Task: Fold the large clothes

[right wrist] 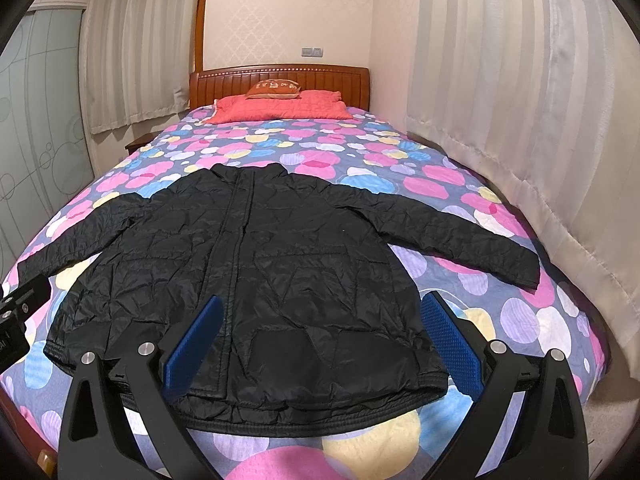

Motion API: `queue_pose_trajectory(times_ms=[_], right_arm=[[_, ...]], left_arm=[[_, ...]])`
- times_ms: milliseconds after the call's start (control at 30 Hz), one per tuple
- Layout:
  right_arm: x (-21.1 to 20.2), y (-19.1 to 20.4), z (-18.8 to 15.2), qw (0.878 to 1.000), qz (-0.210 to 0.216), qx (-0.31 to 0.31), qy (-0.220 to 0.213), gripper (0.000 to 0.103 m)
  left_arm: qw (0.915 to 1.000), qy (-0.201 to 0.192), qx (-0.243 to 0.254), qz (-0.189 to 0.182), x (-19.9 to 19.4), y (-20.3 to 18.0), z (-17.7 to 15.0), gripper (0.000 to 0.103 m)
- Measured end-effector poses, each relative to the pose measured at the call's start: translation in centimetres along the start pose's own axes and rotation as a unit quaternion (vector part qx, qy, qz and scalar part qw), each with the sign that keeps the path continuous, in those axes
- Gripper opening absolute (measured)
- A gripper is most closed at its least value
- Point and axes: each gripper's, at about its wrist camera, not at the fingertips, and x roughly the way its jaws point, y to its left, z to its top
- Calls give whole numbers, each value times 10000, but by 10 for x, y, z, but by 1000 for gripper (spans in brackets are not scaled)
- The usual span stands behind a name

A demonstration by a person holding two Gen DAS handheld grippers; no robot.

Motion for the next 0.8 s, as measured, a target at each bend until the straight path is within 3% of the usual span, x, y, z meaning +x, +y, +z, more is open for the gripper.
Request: queue_pose_trajectory(times_ms=[800], right_arm=[[3, 3, -2, 10000, -4, -11, 23, 98]], left_arm=[[10000, 41, -14, -18, 1, 3, -4, 101]])
